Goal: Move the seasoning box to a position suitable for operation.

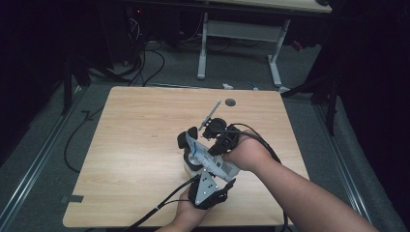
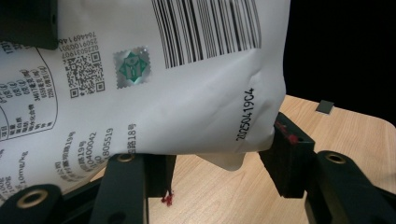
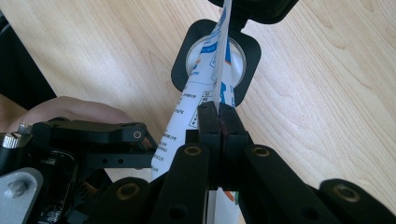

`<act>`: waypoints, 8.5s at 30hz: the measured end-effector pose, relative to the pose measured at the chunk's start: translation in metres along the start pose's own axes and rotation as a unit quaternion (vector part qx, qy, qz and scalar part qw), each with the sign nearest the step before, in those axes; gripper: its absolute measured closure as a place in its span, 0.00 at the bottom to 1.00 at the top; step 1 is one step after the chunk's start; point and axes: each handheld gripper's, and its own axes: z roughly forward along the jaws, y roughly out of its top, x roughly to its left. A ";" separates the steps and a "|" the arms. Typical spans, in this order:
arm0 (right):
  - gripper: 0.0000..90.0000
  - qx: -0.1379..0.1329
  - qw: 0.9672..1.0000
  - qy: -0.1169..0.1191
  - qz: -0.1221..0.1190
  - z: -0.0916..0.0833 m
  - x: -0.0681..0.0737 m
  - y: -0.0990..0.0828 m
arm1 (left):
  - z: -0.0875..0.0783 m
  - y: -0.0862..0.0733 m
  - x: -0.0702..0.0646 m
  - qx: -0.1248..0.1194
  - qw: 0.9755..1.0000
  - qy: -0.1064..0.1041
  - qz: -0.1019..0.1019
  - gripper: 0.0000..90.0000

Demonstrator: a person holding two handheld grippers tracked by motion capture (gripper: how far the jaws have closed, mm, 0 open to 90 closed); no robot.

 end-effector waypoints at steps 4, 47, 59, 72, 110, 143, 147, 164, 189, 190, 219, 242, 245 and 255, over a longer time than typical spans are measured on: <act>1.00 -0.001 1.000 -0.001 0.001 0.000 0.000 0.000 | 0.000 0.000 0.000 0.000 1.000 0.000 0.000 0.55; 1.00 0.002 1.000 0.000 0.000 0.003 0.001 -0.002 | -0.002 -0.009 0.000 -0.002 1.000 -0.002 0.003 0.56; 1.00 0.007 1.000 0.008 0.006 0.007 0.001 -0.009 | -0.003 -0.018 -0.002 0.007 1.000 -0.006 0.000 0.57; 1.00 0.005 1.000 0.009 0.009 0.007 0.002 -0.010 | -0.003 -0.023 0.000 0.010 1.000 -0.003 -0.006 0.58; 1.00 -0.007 1.000 0.013 0.018 0.009 0.004 -0.022 | -0.001 -0.038 0.008 0.060 0.998 0.011 -0.021 0.68; 1.00 -0.024 0.999 0.005 0.028 0.005 -0.004 -0.028 | -0.037 -0.041 0.031 0.054 0.997 -0.031 -0.045 0.41; 1.00 -0.025 0.999 0.004 0.032 0.003 -0.007 -0.032 | -0.038 -0.043 0.036 0.056 0.997 -0.024 -0.045 0.41; 1.00 -0.022 0.999 -0.002 0.048 0.000 -0.017 -0.044 | -0.046 -0.043 0.045 0.065 0.997 -0.014 -0.031 0.48; 1.00 -0.014 0.996 -0.016 0.092 0.007 -0.045 -0.067 | -0.092 -0.061 0.093 0.096 0.994 0.033 -0.038 0.47; 1.00 -0.013 0.995 -0.017 0.095 0.007 -0.047 -0.068 | -0.092 -0.061 0.094 0.097 0.994 0.034 -0.039 0.47; 1.00 0.017 0.990 -0.045 0.136 0.039 -0.088 -0.099 | -0.096 -0.062 0.101 0.101 0.993 0.036 -0.039 0.48; 1.00 -0.065 0.982 -0.077 0.162 0.041 -0.091 -0.122 | -0.094 -0.065 0.100 0.108 0.993 0.032 -0.040 0.47; 1.00 -0.083 0.979 -0.082 0.164 0.040 -0.089 -0.126 | -0.094 -0.065 0.101 0.109 0.993 0.035 -0.039 0.47; 1.00 -0.141 0.969 -0.098 0.175 0.045 -0.083 -0.143 | -0.097 -0.065 0.108 0.112 0.992 0.044 -0.038 0.47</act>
